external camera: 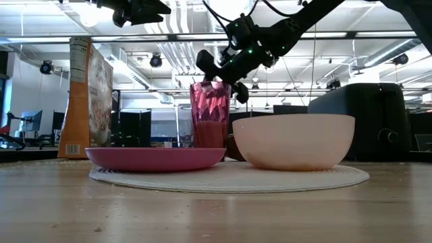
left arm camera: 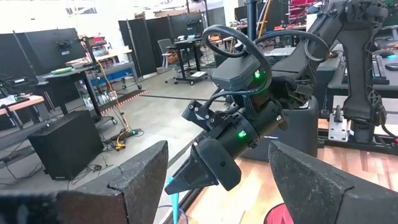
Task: Arrange a breakfast setting
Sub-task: Put the blue spoon beside the orange bowl
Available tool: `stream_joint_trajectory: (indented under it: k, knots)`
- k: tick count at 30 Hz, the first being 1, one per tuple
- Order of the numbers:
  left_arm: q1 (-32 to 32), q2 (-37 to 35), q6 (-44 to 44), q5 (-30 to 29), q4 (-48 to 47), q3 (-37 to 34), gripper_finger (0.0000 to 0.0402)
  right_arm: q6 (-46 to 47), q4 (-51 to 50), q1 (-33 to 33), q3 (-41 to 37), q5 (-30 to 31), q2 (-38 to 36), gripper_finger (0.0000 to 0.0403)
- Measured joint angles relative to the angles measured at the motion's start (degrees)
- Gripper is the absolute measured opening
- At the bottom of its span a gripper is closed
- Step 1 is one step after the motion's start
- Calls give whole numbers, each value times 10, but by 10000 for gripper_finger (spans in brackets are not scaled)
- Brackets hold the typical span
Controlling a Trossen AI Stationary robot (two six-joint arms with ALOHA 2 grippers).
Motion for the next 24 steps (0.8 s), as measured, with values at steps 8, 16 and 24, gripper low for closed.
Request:
stream_joint_trajectory:
  k: [8, 16, 24]
  knots:
    - [0, 0, 5, 0, 0, 0, 261, -14, -2, 0, 0, 0, 0, 182]
    - [0, 0, 13, 0, 1, 0, 261, -38, -15, 0, 0, 5, 1, 182]
    - [0, 0, 13, 0, 1, 0, 261, -35, -16, 0, 0, 5, 1, 181]
